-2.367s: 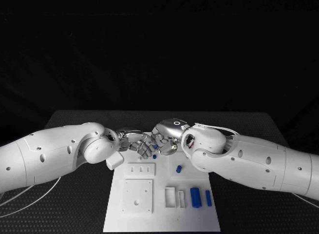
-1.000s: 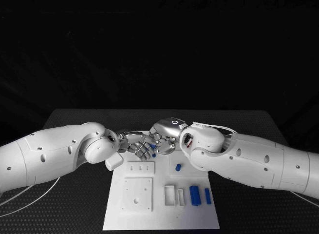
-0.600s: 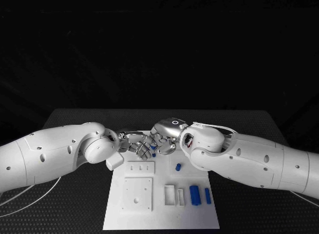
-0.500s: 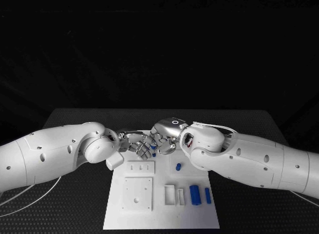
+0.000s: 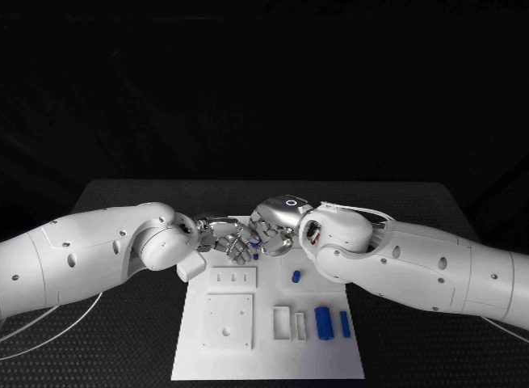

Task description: Assemble the parts on the task board

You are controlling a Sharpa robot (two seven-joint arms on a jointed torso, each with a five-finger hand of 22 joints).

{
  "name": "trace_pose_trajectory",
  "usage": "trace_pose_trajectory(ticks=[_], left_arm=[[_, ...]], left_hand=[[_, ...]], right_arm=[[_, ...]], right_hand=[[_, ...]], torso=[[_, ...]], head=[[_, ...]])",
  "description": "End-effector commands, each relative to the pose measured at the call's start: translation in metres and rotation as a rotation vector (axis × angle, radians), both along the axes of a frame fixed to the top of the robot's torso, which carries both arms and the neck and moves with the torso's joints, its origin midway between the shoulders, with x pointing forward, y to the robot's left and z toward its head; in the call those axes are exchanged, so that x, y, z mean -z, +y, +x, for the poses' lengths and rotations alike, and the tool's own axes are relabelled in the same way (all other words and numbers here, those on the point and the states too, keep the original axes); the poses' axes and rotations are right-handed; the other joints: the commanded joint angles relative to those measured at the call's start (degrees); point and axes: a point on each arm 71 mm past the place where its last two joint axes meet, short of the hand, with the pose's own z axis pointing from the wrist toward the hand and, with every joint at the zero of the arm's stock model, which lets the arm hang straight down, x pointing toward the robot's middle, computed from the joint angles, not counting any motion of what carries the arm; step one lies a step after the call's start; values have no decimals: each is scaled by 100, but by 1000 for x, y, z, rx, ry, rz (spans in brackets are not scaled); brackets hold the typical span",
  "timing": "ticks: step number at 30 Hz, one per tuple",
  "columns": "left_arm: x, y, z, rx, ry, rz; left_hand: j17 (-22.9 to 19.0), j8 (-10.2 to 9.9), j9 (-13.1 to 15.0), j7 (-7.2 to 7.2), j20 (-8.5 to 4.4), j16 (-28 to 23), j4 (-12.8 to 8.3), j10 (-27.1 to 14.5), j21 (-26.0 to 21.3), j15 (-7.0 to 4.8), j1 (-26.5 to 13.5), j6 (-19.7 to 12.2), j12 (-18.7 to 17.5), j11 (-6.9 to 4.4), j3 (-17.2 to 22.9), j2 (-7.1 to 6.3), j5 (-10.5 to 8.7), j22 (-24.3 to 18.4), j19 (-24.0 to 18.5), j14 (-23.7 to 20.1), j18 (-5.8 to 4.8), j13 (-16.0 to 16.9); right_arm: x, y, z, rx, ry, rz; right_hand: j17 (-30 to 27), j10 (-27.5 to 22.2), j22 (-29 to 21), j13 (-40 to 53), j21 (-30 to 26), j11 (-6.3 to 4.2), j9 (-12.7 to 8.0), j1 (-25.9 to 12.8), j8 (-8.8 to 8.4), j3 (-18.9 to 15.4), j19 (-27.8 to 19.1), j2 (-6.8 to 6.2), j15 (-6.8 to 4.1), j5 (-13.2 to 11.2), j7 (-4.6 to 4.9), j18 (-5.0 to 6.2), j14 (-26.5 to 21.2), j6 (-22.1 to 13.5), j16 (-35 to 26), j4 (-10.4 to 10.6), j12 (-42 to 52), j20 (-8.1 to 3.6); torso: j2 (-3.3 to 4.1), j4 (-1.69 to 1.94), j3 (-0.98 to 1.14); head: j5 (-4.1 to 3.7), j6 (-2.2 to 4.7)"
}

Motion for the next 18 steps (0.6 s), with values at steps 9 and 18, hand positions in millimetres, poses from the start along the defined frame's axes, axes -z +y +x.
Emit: trace_pose_trajectory(ticks=[9,18], left_arm=[[-1,7,4,-27,-40,39],[-1,8,3,-11,-43,47]], left_hand=[[18,13,49,-47,-15,22,90,60,25,-32,46,75,6,-47,185,-98,-169,66,95,48,-87,12],[44,70,125,-81,-70,88,140,135,76,-77,108,138,56,-84,202,-115,-338,126,176,116,-87,35]], right_arm=[[2,-1,-2,-10,34,9],[3,-4,-1,-1,43,12]], right_hand=[[-12,28,-3,-16,23,-3,88,-53,161,10,47,22,-39,69,184,76,-4,267,13,28,-27,7],[-24,-60,-10,-93,28,2,80,-441,138,-315,62,-156,-28,508,185,76,-6,235,6,187,-162,13]], torso=[[-2,-3,-3],[-1,-1,-4]], head=[[-7,-8],[-23,-10]])
